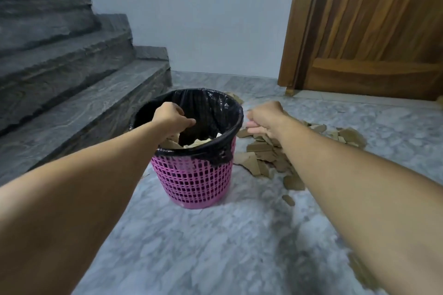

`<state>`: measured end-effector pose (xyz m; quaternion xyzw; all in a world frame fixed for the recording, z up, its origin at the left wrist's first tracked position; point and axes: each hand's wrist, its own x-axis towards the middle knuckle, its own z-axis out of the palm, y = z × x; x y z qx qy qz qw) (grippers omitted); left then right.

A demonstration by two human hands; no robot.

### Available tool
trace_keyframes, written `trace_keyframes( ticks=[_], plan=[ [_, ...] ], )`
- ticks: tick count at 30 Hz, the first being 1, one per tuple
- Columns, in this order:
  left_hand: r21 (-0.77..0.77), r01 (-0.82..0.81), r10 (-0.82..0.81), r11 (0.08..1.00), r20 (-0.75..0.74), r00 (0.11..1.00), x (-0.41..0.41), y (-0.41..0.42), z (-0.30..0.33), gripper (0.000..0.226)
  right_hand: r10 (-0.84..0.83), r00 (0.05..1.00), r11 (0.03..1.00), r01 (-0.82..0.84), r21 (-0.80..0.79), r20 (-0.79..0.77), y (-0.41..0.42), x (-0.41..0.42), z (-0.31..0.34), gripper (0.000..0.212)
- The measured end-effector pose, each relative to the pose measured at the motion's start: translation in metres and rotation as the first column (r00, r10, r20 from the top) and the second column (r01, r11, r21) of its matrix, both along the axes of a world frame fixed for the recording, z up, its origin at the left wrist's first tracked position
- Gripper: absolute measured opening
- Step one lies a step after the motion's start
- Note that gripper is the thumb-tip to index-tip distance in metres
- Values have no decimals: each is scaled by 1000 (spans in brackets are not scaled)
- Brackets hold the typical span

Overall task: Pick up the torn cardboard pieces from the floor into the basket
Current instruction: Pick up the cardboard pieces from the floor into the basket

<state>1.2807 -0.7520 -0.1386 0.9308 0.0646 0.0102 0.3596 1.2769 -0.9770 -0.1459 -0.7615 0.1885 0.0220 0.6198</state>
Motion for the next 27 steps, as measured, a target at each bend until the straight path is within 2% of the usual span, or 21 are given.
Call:
trace_keyframes(
  ticks=[1, 3, 6, 9, 10, 13, 16, 18, 20, 23, 24, 27],
  plan=[
    [-5, 39, -39, 999, 25, 999, -3, -13, 2, 33, -8, 1000, 1000, 8, -19, -25, -16, -6, -4, 44],
    [-44, 138, -135, 989, 67, 989, -10, -42, 6, 26, 13, 996, 998, -19, -59, -90, -47, -20, -13, 38],
    [-105, 283, -278, 953, 61, 959, -21, -93, 4, 20, 10, 980, 988, -40, -147, -197, -99, -48, -33, 6],
    [-160, 392, -398, 906, -4, 917, -25, -139, -13, 19, 7, 949, 983, -65, -173, -316, -144, -75, -61, 21],
    [-160, 424, -436, 891, -48, 899, -26, -155, -22, 16, -14, 934, 976, -64, -206, -356, -159, -87, -72, 19],
    [-91, 505, -513, 858, -174, 841, -25, -189, -58, 7, -81, 898, 954, -56, -295, -432, -189, -116, -100, 7],
    [-20, 548, -534, 836, -261, 804, -21, -214, -104, 10, -113, 853, 950, -57, -308, -509, -213, -143, -132, 20],
    [28, 573, -539, 819, -306, 785, -14, -230, -137, 19, -120, 810, 942, -90, -324, -574, -226, -158, -157, 21],
    [135, 612, -545, 779, -336, 768, -9, -247, -168, 32, -128, 762, 892, -192, -410, -634, -236, -173, -184, 25],
    [267, 702, -586, 660, -403, 703, -9, -270, -216, 56, -166, 698, 790, -328, -518, -696, -237, -193, -222, 23],
    [267, 729, -601, 631, -426, 676, -7, -277, -232, 56, -173, 688, 762, -360, -538, -705, -237, -196, -236, 24],
    [276, 765, -626, 582, -448, 638, -2, -293, -275, 48, -232, 694, 707, -361, -608, -682, -238, -202, -268, 44]
  ],
)
